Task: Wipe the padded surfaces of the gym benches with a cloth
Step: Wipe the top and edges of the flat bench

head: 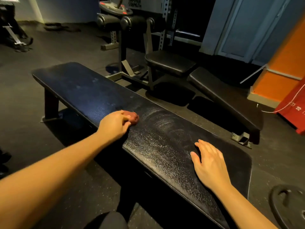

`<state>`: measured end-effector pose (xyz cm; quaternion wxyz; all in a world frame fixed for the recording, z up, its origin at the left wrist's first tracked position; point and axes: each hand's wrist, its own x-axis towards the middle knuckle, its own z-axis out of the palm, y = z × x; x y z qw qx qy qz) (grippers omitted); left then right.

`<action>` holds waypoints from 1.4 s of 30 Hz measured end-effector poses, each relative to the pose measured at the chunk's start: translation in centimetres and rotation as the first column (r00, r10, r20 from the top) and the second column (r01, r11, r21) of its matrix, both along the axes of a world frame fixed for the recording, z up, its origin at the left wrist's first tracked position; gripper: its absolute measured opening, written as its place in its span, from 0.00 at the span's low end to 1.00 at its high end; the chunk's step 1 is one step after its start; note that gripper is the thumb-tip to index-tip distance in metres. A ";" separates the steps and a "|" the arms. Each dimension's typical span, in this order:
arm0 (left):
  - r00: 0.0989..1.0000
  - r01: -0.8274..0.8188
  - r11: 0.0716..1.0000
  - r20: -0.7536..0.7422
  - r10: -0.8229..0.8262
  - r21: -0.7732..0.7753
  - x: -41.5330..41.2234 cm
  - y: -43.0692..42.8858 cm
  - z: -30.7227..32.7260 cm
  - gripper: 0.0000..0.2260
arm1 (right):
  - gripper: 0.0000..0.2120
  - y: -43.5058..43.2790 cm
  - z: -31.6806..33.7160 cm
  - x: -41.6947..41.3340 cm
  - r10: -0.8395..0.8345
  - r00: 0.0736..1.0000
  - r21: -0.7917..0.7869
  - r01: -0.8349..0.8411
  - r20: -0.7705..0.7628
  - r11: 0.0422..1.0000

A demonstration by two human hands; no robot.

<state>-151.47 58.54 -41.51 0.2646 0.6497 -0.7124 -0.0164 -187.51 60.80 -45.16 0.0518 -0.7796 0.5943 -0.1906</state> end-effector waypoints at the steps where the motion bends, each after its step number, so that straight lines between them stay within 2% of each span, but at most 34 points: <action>1: 0.995 -0.080 0.996 -0.060 0.081 0.030 0.4 -1.1 0.3 0.08 | 0.20 -0.1 -0.3 0.0 -0.005 1.000 -0.014 0.004 -0.017 1.000; 4: 0.980 -0.088 0.995 -0.175 0.096 0.052 -4.1 -3.4 0.6 0.08 | 0.23 -0.1 -0.5 0.0 -0.014 0.999 -0.041 0.013 -0.030 0.999; 7: 0.967 0.095 0.994 -0.243 -0.079 0.056 -12.7 -1.7 0.8 0.10 | 0.21 -0.4 -0.5 0.0 -0.013 1.000 -0.046 0.012 -0.017 0.999; 9: 0.962 0.240 0.969 -0.147 -0.229 0.065 -15.0 0.8 0.0 0.11 | 0.24 -0.5 -0.6 -0.1 -0.009 1.000 -0.038 0.008 -0.018 0.999; 11: 0.956 0.295 0.955 -0.006 -0.295 0.029 -13.5 2.3 -0.7 0.11 | 0.25 -0.5 -0.5 -0.2 -0.008 1.000 -0.031 0.007 -0.019 0.999; 13: 0.983 0.186 0.982 -0.020 -0.185 0.036 -9.2 1.5 -0.4 0.08 | 0.24 -0.3 -0.4 -0.1 -0.006 1.000 -0.021 0.006 -0.013 1.000; 15: 0.997 -0.069 0.995 -0.022 0.071 0.072 -4.0 -1.2 0.7 0.09 | 0.22 -0.3 -0.3 0.1 -0.016 1.000 -0.025 0.015 -0.015 1.000; 17: 0.955 -0.289 0.951 -0.032 0.294 0.107 1.0 -4.9 0.9 0.09 | 0.19 -0.3 -0.4 0.2 -0.024 0.999 -0.029 0.023 -0.022 0.999; 19: 0.916 -0.383 0.916 -0.079 0.393 0.121 1.7 -7.7 0.5 0.12 | 0.19 -0.3 -0.5 0.1 -0.030 0.999 -0.029 0.029 -0.026 0.999; 21: 0.930 -0.324 0.939 -0.141 0.338 0.116 -2.3 -9.3 -0.1 0.13 | 0.19 -0.4 -0.5 0.1 -0.029 0.999 -0.028 0.028 -0.022 0.999; 24: 0.978 -0.005 0.999 -0.208 0.016 0.051 -11.0 -8.4 -0.8 0.15 | 0.19 -0.5 -0.6 0.0 -0.027 1.000 -0.035 0.026 -0.015 0.999; 26: 0.951 0.277 0.960 -0.157 -0.267 0.046 -14.7 -4.8 -1.0 0.13 | 0.19 -0.5 -0.6 -0.1 -0.023 1.000 -0.035 0.022 -0.014 0.999; 28: 0.876 0.478 0.878 -0.088 -0.474 0.027 -13.7 -2.3 -1.4 0.13 | 0.18 -0.5 -0.7 -0.1 -0.022 1.000 -0.036 0.021 -0.008 0.999; 30: 0.896 0.444 0.895 -0.016 -0.444 0.041 -9.4 -3.3 -1.1 0.16 | 0.17 -0.5 -0.6 -0.1 -0.022 1.000 -0.044 0.022 -0.003 0.999; 33: 0.999 0.041 0.997 0.006 -0.041 0.072 -0.8 -9.1 -0.1 0.14 | 0.18 -0.4 -0.7 0.0 -0.029 1.000 -0.041 0.029 -0.009 0.999; 35: 0.985 -0.168 0.979 -0.002 0.170 0.118 2.2 -12.4 -0.6 0.13 | 0.18 -0.4 -0.6 0.1 -0.037 0.999 -0.048 0.036 -0.005 0.998; 36: 0.981 -0.191 0.973 -0.017 0.194 0.129 1.7 -13.4 -1.0 0.14 | 0.18 -0.4 -0.6 0.1 -0.037 0.999 -0.051 0.037 -0.002 0.998; 38: 0.989 -0.130 0.986 -0.057 0.136 0.099 -2.8 -13.9 -1.5 0.14 | 0.18 -0.5 -0.6 0.1 -0.030 0.999 -0.045 0.029 -0.013 0.999; 42: 0.972 0.215 0.976 -0.105 -0.209 0.046 -13.1 -9.0 -1.5 0.13 | 0.20 -0.4 -0.4 0.0 -0.026 1.000 -0.025 0.026 -0.003 0.999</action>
